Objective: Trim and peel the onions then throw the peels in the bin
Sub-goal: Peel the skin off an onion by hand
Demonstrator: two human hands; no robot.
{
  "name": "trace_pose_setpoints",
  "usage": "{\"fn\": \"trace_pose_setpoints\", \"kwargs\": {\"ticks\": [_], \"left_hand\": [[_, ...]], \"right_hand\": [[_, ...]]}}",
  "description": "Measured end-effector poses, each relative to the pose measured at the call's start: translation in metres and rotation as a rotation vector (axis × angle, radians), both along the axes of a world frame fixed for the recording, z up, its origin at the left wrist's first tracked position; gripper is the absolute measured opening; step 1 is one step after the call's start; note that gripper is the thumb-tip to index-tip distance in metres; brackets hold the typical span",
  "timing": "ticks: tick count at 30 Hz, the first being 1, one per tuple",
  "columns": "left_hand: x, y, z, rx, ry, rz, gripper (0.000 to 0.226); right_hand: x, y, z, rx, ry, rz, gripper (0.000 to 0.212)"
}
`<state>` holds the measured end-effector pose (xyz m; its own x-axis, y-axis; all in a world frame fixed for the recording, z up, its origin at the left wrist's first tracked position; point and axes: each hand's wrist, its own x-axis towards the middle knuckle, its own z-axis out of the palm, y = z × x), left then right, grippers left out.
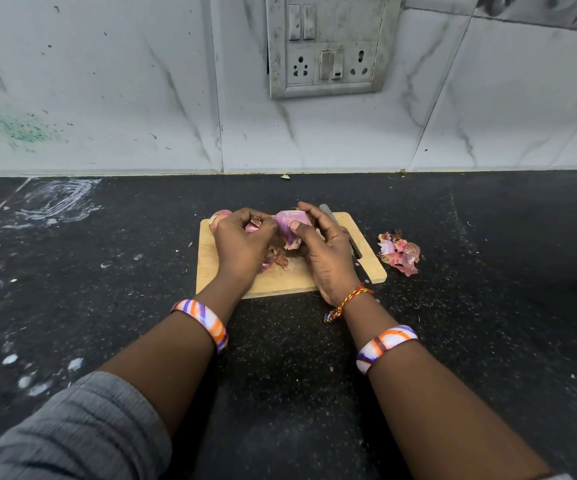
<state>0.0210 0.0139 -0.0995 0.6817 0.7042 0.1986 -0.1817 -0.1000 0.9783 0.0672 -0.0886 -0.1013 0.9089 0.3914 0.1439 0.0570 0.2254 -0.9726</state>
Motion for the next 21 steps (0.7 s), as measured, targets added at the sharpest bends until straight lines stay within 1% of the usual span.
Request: {"fn": "trace_pose_setpoints", "kwargs": {"ticks": [3,6,10,12,14,16,18,21], "left_hand": [[0.0018,0.0011,-0.0031,-0.014,0.029,0.017,0.015],[0.0036,0.0013,-0.0043,-0.045,0.049,0.025,0.009],[0.0058,0.0036,-0.0060,-0.028,0.061,0.071,0.016],[0.0061,0.0048,-0.0068,-0.051,0.062,0.067,0.018],[0.0069,0.0056,-0.0077,-0.034,0.072,0.079,0.019],[0.0070,0.0063,-0.0086,-0.004,0.072,0.076,0.020],[0.0064,0.0062,-0.0085,-0.021,0.048,0.043,0.024],[0.0040,0.0025,-0.0038,-0.059,0.023,-0.010,0.029]], "right_hand": [[0.0026,0.0018,-0.0029,0.004,0.010,-0.006,0.023],[0.0027,0.0033,-0.0014,0.040,0.079,0.025,0.017],[0.0012,0.0027,0.0024,0.103,0.135,0.021,0.021],[0.0014,0.0031,0.0027,0.153,0.186,0.012,0.021],[0.0035,0.0031,0.0011,0.201,0.262,0.009,0.024],[0.0043,0.0020,0.0019,0.262,0.330,0.012,0.026],[0.0053,0.0002,0.0028,0.307,0.358,0.019,0.029],[0.0052,-0.0022,0.0034,0.319,0.340,0.050,0.020]]}}
